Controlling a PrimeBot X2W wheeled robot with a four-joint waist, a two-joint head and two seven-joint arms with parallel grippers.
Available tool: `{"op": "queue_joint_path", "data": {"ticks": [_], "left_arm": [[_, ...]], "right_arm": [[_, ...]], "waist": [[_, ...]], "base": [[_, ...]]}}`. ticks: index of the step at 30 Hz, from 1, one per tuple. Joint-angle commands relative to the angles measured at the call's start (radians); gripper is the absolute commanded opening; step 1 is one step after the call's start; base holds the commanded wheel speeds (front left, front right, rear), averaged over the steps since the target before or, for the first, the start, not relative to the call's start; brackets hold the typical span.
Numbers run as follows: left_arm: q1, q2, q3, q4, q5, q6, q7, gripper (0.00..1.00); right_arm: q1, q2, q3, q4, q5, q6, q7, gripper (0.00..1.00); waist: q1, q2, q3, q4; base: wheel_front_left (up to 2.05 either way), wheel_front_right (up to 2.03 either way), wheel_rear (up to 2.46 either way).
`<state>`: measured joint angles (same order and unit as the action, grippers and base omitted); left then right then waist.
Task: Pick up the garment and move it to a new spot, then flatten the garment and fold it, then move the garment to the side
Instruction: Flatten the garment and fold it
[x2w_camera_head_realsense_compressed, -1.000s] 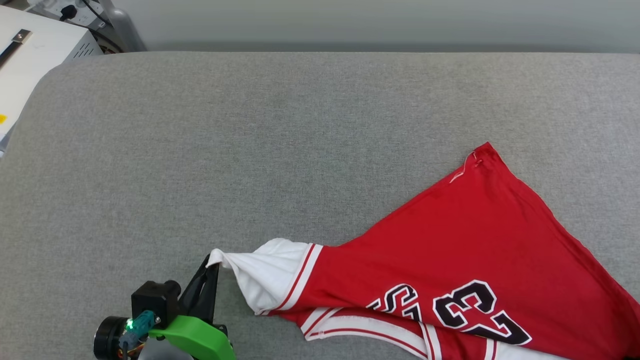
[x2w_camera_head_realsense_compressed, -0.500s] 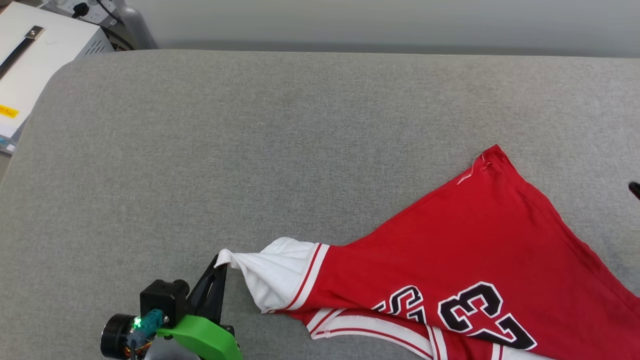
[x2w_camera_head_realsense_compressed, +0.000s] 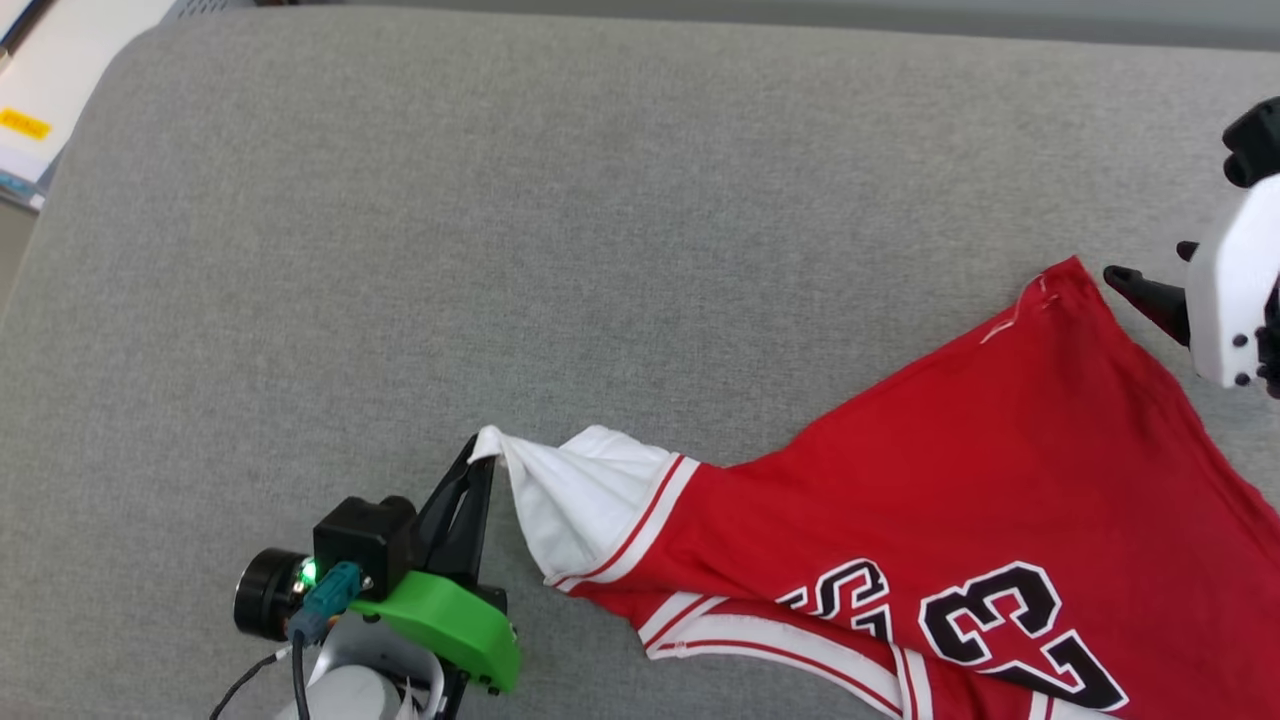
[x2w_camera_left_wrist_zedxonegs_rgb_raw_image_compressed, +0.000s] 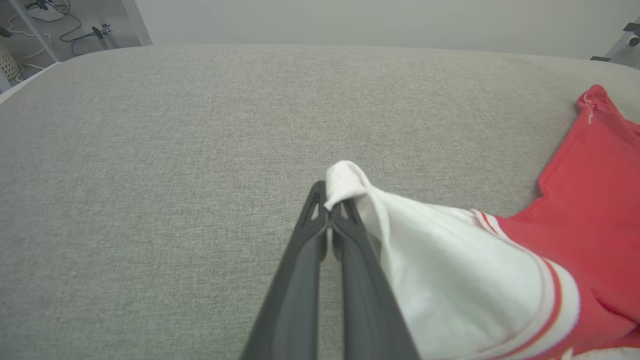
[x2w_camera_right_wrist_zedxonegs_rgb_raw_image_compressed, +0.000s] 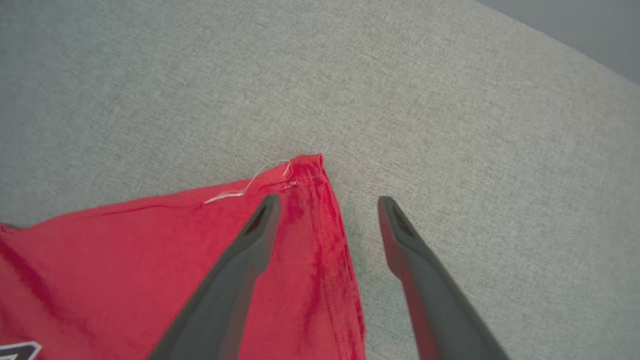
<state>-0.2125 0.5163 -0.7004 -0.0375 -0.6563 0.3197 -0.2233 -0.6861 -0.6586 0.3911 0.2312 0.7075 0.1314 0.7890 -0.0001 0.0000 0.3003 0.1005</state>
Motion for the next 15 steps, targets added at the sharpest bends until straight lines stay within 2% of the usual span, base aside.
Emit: {"op": "queue_joint_path", "data": {"ticks": [1, 8, 12, 15], "left_arm": [[-0.024, -0.008, -0.001, 0.0, 0.011, -0.005, 0.0, 0.0], [-0.054, -0.024, -0.003, 0.007, 0.018, -0.013, -0.006, 0.0], [-0.064, -0.035, -0.002, 0.022, 0.018, -0.021, -0.012, 0.0], [-0.062, -0.038, -0.001, 0.037, 0.015, -0.026, -0.015, 0.0]], "right_arm": [[-0.031, 0.014, 0.018, 0.041, -0.007, -0.001, 0.004, 1.0], [-0.102, 0.062, 0.105, 0.224, -0.003, -0.001, -0.062, 1.0], [-0.082, 0.078, 0.171, 0.335, 0.004, -0.001, -0.112, 1.0], [-0.056, 0.079, 0.228, 0.371, 0.051, -0.001, -0.132, 1.0]], "waist": [[0.0001, 0.0, 0.046, 0.031], [0.0001, 0.0, 0.096, 0.059], [0.0001, 0.0, 0.097, 0.071], [0.0001, 0.0, 0.082, 0.073]], "base": [[0.0, 0.0, 0.0], [0.0, 0.0, 0.0], [0.0, 0.0, 0.0], [0.0, 0.0, 0.0]]}}
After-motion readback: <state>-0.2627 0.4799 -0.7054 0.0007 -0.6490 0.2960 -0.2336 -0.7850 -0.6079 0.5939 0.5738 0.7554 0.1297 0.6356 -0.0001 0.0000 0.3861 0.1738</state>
